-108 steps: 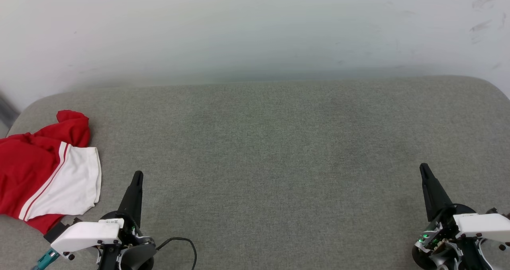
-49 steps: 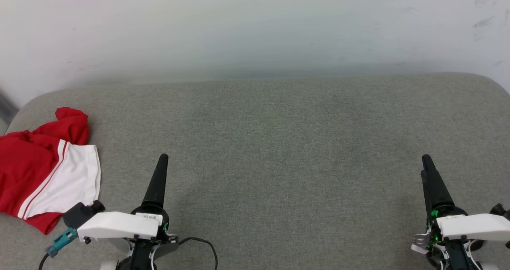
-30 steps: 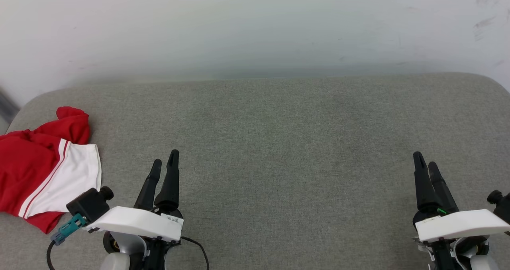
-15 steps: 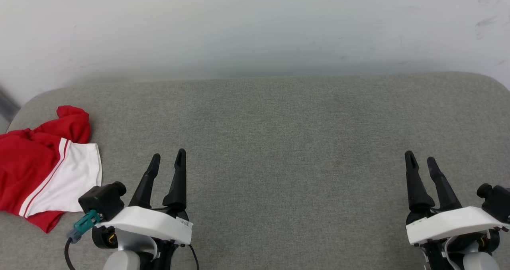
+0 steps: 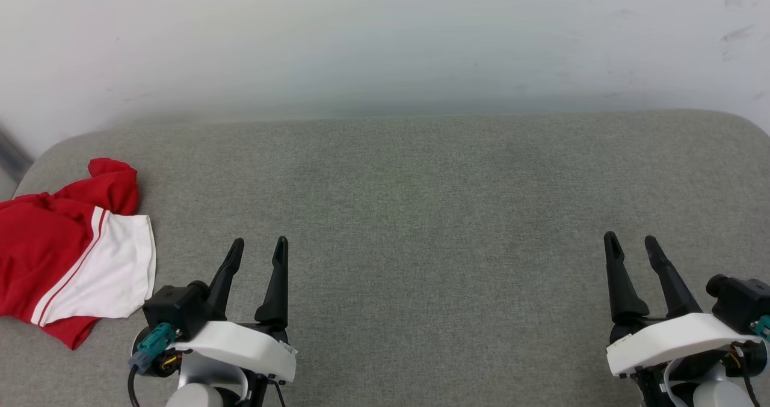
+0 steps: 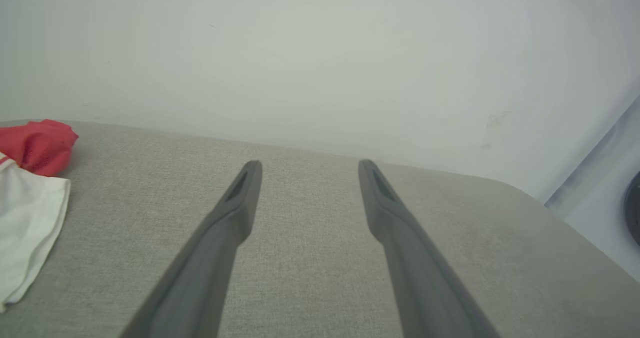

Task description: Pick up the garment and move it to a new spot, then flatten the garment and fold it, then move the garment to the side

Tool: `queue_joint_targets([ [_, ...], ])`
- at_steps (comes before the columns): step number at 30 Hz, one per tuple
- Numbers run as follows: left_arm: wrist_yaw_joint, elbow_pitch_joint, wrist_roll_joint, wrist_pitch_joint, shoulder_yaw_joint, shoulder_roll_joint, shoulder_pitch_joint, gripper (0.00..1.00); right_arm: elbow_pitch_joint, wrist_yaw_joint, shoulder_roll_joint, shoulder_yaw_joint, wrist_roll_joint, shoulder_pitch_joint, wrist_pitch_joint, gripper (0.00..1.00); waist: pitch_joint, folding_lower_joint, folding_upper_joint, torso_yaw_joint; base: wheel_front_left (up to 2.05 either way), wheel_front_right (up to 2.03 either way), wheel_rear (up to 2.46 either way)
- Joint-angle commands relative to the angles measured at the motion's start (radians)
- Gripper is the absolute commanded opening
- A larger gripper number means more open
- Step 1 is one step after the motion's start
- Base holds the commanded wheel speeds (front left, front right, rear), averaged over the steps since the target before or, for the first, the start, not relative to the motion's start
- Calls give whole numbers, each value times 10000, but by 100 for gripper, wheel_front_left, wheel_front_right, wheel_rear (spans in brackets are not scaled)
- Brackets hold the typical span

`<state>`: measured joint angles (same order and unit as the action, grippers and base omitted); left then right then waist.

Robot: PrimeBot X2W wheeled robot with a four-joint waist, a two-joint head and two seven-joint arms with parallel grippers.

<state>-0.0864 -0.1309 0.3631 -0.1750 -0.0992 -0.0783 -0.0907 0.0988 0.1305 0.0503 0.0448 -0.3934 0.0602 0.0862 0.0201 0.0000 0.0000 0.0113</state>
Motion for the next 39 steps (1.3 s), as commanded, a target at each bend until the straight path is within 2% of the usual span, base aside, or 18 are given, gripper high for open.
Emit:
queue_joint_targets([
  [1,34,59,-194,-78,-51,-38,-33,100,-114,3,4,3,196,5,-20,100,-1,0,0,2,0,0,0],
  [15,189,-217,-1397,-417,-284,-117,-82,100,-265,2,2,-15,1524,-72,-105,100,46,0,0,64,0,0,0],
  [39,-86,-633,-2692,-863,-202,103,-66,100,-316,2,-2,20,2186,-148,14,100,54,0,0,183,0,0,0],
])
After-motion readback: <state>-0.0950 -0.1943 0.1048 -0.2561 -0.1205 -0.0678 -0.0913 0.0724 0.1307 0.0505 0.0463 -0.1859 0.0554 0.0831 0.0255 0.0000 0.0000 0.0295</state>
